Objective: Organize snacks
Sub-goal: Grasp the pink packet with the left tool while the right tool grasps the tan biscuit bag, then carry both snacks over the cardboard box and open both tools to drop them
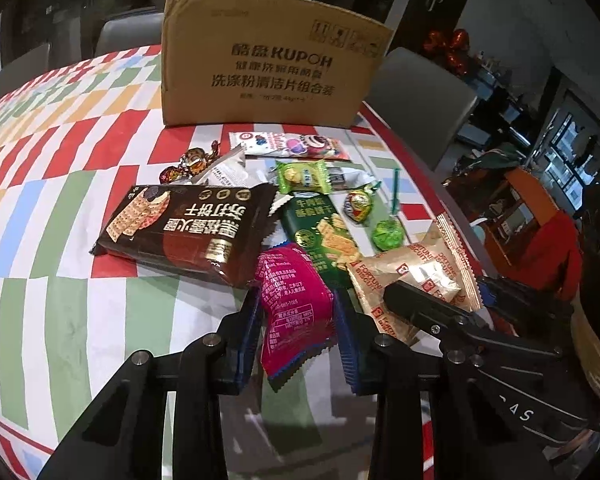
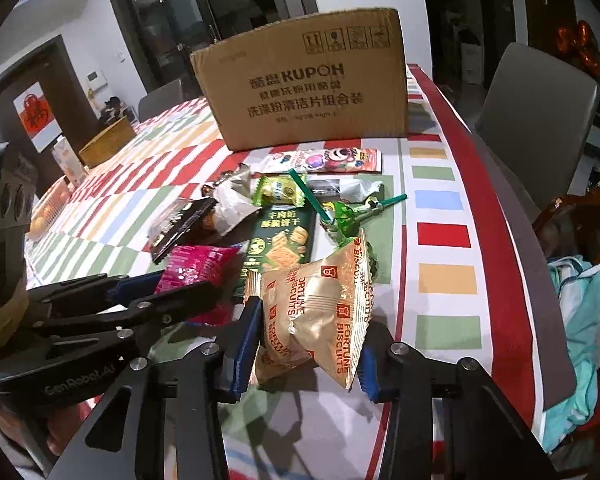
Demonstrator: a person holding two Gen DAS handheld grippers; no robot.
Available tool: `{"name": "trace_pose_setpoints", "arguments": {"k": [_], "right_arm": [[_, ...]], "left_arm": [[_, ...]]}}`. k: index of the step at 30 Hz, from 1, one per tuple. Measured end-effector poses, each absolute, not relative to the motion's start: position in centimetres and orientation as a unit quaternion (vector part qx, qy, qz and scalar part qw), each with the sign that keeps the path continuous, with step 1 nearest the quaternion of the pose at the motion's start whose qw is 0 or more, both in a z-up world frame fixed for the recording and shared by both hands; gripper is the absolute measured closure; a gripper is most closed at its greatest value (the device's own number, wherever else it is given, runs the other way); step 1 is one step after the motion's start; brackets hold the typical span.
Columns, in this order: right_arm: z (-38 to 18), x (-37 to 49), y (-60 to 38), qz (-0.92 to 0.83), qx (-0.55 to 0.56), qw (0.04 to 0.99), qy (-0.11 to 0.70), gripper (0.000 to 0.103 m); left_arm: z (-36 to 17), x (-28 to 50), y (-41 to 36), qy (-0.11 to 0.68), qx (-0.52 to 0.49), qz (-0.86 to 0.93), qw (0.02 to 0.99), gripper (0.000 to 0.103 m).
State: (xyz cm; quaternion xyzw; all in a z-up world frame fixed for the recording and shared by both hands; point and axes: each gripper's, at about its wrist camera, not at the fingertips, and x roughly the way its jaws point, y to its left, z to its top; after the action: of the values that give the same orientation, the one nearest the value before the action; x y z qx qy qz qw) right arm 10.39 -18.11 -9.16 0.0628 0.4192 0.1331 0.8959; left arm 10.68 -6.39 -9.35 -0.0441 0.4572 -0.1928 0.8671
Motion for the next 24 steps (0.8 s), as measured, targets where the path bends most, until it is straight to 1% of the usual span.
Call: {"name": "trace_pose_setpoints", "arguments": {"k": [5, 14, 24], "right_arm": [[-7.8, 9.2, -18.1, 0.127, 0.057, 0.905, 0.402, 0.061], [-4.7, 7.9, -17.7, 0.123, 0.043, 0.923, 0.363, 0.061], [-0.7, 8.9, -17.4, 0.120, 0.034, 0.945, 0.304, 0.061]], "left_arm": [[-7.9, 9.4, -6.2, 0.439, -0.046, -0.200, 0.875, 0.068], [-3.8, 7.7, -5.4, 0.379, -0.034, -0.195, 0.904, 0.068], [0.1, 8.8, -4.6, 0.317, -0.013, -0.179, 0.931, 0.068]]}}
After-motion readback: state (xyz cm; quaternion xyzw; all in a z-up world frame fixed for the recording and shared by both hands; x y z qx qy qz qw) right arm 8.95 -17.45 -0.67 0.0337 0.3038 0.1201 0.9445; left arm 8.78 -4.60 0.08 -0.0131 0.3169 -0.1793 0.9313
